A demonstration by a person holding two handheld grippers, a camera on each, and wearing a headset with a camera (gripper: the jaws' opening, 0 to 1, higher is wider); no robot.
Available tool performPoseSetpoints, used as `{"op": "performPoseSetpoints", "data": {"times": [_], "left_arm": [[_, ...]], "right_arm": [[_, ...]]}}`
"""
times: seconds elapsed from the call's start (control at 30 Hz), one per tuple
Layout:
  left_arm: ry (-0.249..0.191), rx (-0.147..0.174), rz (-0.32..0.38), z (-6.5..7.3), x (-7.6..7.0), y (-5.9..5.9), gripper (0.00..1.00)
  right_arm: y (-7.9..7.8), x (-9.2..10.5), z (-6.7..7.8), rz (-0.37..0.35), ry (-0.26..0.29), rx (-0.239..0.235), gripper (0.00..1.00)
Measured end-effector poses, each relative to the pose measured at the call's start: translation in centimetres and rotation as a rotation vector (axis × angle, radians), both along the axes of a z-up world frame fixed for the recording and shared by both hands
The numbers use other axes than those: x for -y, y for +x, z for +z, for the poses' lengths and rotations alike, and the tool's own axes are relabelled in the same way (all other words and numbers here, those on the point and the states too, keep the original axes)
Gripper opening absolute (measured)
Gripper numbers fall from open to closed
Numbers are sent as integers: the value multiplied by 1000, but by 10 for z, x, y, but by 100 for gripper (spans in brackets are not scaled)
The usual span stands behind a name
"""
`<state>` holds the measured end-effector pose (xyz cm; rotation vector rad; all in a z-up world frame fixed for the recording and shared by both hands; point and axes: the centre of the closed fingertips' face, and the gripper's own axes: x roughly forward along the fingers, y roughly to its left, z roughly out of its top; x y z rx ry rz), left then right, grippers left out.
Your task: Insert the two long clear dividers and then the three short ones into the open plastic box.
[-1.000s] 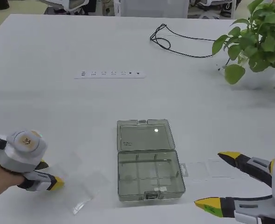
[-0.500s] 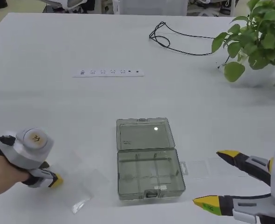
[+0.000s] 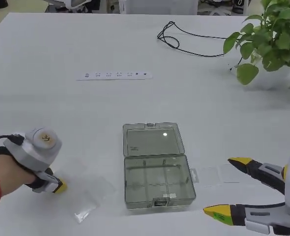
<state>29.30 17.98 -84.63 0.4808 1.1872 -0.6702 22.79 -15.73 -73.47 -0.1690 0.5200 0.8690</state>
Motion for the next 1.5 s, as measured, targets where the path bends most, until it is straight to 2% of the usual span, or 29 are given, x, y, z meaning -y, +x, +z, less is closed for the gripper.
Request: {"op": "performPoseSetpoints", "data": {"times": [0.27, 0.43, 0.57, 0.87, 1.07, 1.17, 1.3, 1.43, 1.5], "left_arm": [[-15, -6, -5, 0, 2, -3, 32], [-39, -16, 21, 2, 4, -6, 31], [-38, -21, 12, 2, 4, -8, 31], [-80, -23, 54, 4, 6, -9, 31], [-133, -20, 92, 7, 11, -12, 31], [-157, -9, 110, 11, 13, -11, 30], [-223, 5, 152, 19, 20, -10, 30], [-247, 25, 166, 25, 22, -9, 30], [-279, 40, 193, 31, 25, -7, 30]], "right_arm": [[-1, 0, -1, 1, 2, -1, 84], [-2, -2, -1, 9, 0, -2, 83], [-1, -3, 1, 10, 1, 3, 83], [-4, -4, 3, 15, -4, 3, 83], [-5, -5, 3, 25, -8, -1, 82], [-5, -7, 3, 28, -9, -2, 82], [-4, -8, 5, 33, -9, 1, 81], [-2, -11, 10, 34, -1, 8, 81], [-1, -12, 13, 32, 7, 11, 80]]}}
